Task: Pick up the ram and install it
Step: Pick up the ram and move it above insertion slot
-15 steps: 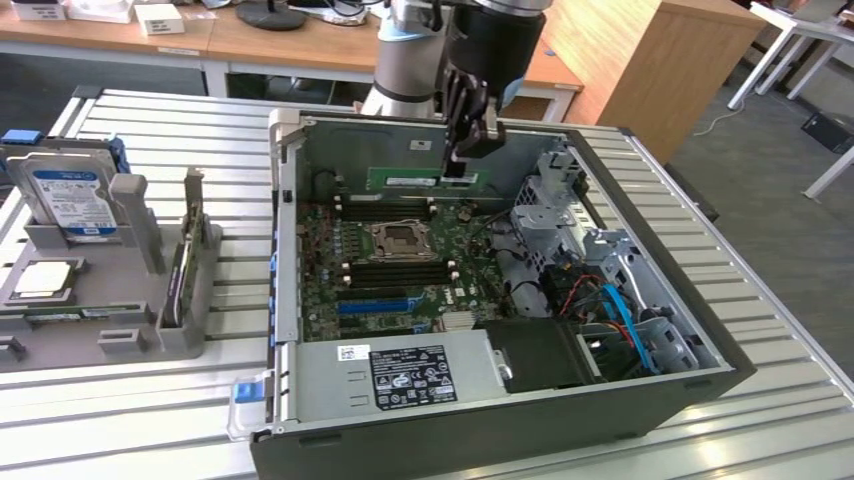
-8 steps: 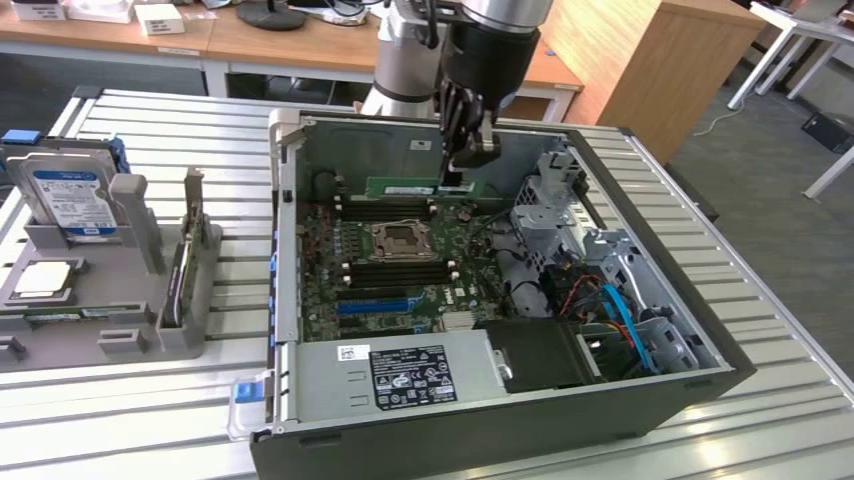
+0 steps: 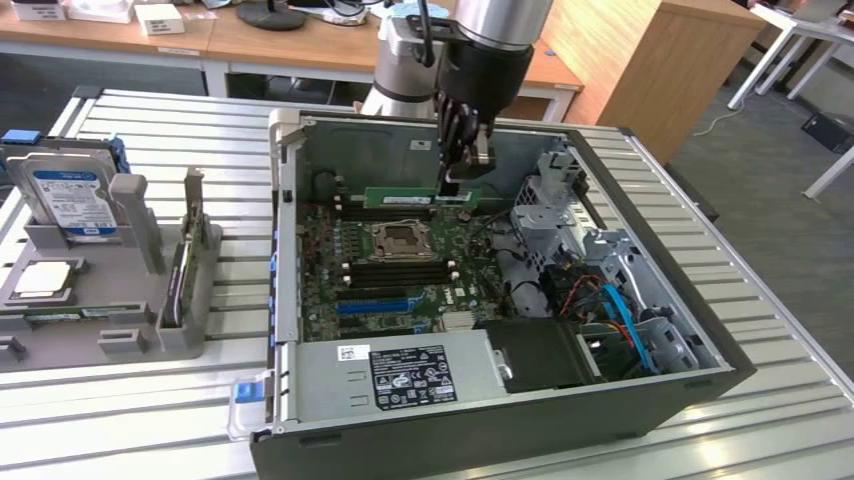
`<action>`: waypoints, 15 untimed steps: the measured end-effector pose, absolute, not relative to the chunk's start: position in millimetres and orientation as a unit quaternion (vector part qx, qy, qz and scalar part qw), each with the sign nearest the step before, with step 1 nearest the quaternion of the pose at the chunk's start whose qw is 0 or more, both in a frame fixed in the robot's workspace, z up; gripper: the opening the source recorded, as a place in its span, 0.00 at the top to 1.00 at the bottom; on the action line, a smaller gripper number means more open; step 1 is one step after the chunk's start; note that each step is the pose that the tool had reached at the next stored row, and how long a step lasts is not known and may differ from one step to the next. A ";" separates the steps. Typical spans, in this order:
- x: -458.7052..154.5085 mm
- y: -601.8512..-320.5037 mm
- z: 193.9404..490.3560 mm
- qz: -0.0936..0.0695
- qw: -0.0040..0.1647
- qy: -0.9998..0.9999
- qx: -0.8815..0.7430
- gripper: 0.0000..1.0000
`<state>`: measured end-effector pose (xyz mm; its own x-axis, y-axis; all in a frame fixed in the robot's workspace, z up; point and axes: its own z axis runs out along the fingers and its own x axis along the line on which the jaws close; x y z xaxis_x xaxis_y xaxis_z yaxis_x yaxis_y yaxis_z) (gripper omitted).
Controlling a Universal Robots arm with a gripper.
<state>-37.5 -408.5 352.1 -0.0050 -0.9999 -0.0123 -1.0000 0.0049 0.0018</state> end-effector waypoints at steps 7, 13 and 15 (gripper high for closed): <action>-37.5 -408.6 348.2 0.005 0.004 0.709 -0.705 0.88; -37.5 -411.0 348.2 0.005 0.004 0.709 -0.705 0.88; -37.5 -411.5 348.2 0.005 0.004 0.709 -0.705 0.88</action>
<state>-37.5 -411.5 348.2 -0.0063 -0.9999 -0.0123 -1.0000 0.0063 0.0017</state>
